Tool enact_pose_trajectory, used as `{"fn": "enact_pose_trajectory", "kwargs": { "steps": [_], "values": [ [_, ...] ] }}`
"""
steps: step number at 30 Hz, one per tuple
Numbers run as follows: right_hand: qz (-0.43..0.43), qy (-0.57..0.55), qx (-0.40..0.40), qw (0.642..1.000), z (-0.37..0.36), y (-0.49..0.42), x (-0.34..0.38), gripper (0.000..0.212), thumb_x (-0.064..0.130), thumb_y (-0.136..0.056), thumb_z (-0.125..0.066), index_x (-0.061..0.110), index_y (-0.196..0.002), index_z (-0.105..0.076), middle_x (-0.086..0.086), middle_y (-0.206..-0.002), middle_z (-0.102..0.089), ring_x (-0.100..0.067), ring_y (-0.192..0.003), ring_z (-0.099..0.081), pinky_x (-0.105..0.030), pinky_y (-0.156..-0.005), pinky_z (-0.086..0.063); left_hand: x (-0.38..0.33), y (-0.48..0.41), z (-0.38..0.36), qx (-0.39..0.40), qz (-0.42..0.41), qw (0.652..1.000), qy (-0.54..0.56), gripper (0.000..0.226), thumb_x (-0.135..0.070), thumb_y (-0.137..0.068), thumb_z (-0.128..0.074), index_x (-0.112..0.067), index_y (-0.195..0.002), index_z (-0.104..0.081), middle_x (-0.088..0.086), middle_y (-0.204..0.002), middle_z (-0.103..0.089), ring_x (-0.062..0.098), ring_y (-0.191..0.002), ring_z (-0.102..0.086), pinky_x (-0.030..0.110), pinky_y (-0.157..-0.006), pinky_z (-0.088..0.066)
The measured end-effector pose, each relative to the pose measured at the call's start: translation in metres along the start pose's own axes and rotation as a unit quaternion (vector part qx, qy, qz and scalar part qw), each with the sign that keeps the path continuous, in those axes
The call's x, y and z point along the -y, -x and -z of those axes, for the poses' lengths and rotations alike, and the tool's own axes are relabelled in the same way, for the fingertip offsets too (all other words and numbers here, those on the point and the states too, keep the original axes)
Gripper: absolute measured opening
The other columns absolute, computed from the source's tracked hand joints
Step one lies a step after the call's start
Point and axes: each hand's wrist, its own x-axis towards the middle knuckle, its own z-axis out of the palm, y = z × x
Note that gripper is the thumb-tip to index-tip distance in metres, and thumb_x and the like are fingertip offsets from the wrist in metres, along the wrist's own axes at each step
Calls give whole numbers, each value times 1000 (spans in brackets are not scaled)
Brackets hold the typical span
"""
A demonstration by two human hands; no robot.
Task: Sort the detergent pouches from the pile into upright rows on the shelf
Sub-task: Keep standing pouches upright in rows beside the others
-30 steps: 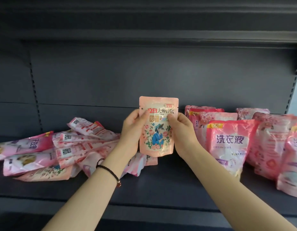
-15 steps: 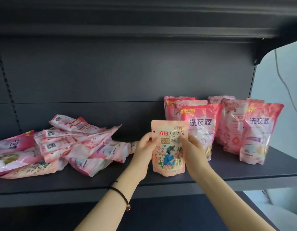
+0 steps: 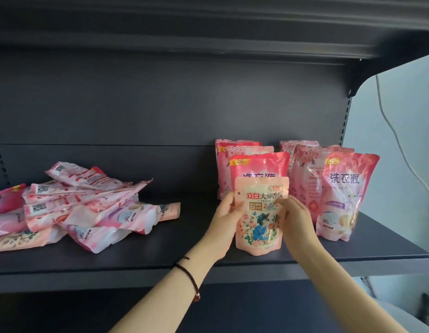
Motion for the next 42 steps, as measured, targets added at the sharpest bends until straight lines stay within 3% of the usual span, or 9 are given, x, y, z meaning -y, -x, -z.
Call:
{"fn": "enact_pose_trajectory", "kwargs": {
  "steps": [3,8,14,18,24,29,36,39,42],
  "values": [
    [50,45,-23,997,9,-8,16,18,10,-93,-45,17,-86,-61,0,-83,-69,-16,-80,-63,-31,-71,-46,-14,-2,4,-21,-22,993,-116,19,-26,-93,-59,-26,-112,-56,-8,-116,-64,8,-111,-59,30,-92,-51],
    [239,229,-17,943,0,-22,67,15,5,-88,-49,13,-95,-60,2,-91,-63,-15,-82,-58,-31,-75,-47,-56,-1,40,-88,-100,942,-307,9,-30,-93,-57,-28,-102,-57,-13,-99,-58,1,-93,-57,16,-72,-42],
    [385,465,190,774,-53,-24,106,14,10,-87,-55,19,-91,-65,10,-86,-65,1,-80,-59,-12,-69,-44,-107,4,100,-34,-70,766,-639,8,-38,-91,-52,-34,-90,-58,-13,-94,-59,7,-86,-59,31,-76,-50],
    [382,595,336,622,-95,-23,85,17,28,-91,-56,21,-104,-64,5,-97,-65,-10,-82,-61,-29,-73,-54,-117,6,136,5,-44,611,-790,13,-47,-91,-48,-36,-95,-55,-14,-90,-54,9,-85,-56,31,-69,-46],
    [299,727,383,486,-152,-43,48,30,40,-94,-51,25,-119,-55,1,-112,-60,-18,-96,-59,-28,-61,-45,-127,3,201,1,15,537,-844,18,-47,-89,-46,-32,-90,-56,-11,-88,-57,13,-82,-56,32,-70,-46],
    [234,752,394,475,-203,-56,20,34,39,-93,-53,24,-125,-54,-1,-116,-59,-23,-101,-58,-37,-80,-52,-133,-13,253,-1,67,529,-846,25,-52,-89,-43,-36,-101,-58,-9,-91,-56,15,-85,-54,29,-67,-40],
    [198,778,360,475,-262,-92,-21,35,43,-93,-51,22,-120,-57,-2,-114,-60,-24,-98,-59,-34,-72,-48,-126,-52,308,27,2,495,-868,36,-58,-88,-41,-35,-109,-59,-6,-101,-61,16,-88,-56,28,-62,-35],
    [117,765,321,546,-284,-109,-50,51,60,-93,-39,15,-98,-62,-3,-98,-63,-24,-89,-61,-32,-66,-45,-123,-66,331,38,22,527,-848,38,-62,-88,-42,-36,-110,-58,-8,-104,-62,14,-88,-54,29,-64,-38],
    [10,696,279,661,-299,-121,-81,62,68,-90,-33,12,-74,-56,-4,-73,-64,-21,-66,-64,-29,-59,-48,-116,-75,347,40,85,615,-783,37,-66,-84,-46,-38,-106,-58,-12,-105,-61,12,-93,-56,30,-75,-46]
  ]
}}
